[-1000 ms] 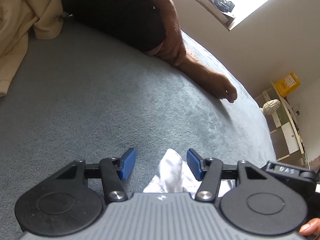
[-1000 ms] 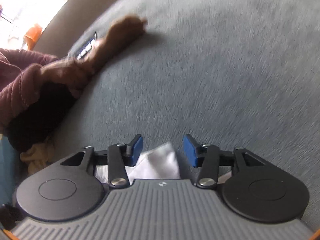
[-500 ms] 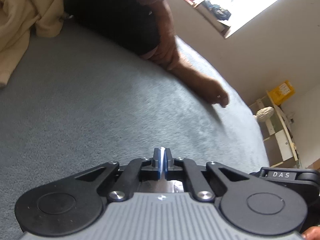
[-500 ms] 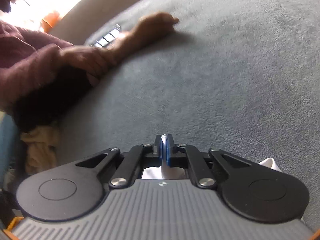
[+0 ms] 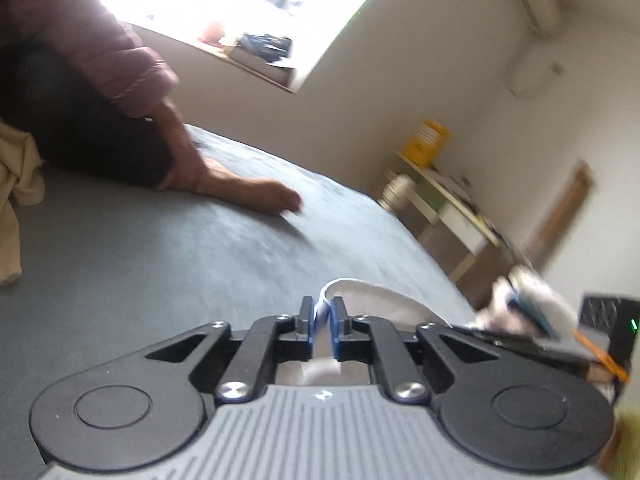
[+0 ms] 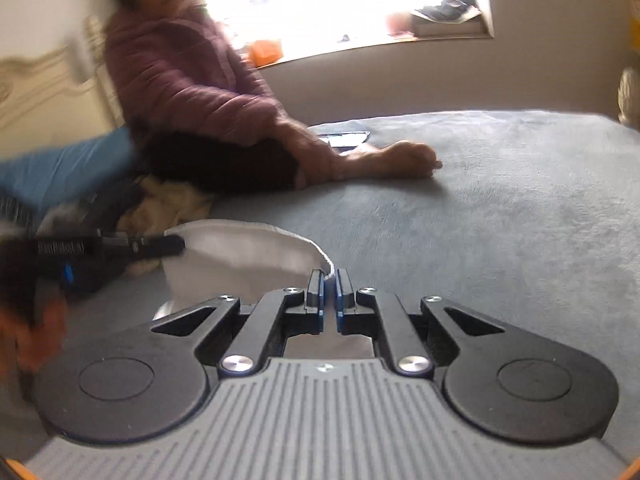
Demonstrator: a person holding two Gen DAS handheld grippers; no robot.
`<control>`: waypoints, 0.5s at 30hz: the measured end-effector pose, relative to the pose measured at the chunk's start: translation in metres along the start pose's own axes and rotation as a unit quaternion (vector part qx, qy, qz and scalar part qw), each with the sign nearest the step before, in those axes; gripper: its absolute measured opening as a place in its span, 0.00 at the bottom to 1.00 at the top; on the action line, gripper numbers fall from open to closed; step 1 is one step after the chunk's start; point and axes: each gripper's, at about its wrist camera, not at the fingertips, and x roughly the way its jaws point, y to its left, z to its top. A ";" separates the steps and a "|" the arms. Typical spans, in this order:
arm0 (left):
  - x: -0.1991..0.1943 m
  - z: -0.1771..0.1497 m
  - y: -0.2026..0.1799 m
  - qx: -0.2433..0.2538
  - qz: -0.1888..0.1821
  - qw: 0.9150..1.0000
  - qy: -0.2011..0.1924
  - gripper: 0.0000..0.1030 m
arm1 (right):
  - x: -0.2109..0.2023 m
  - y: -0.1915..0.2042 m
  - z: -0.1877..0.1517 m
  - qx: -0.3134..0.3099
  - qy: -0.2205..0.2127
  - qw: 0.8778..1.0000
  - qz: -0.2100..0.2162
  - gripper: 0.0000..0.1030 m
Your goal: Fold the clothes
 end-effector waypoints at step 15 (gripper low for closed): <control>-0.016 -0.063 -0.017 0.056 0.051 0.994 0.074 0.54 | -0.012 -0.048 -0.062 0.182 0.053 0.982 0.018 0.27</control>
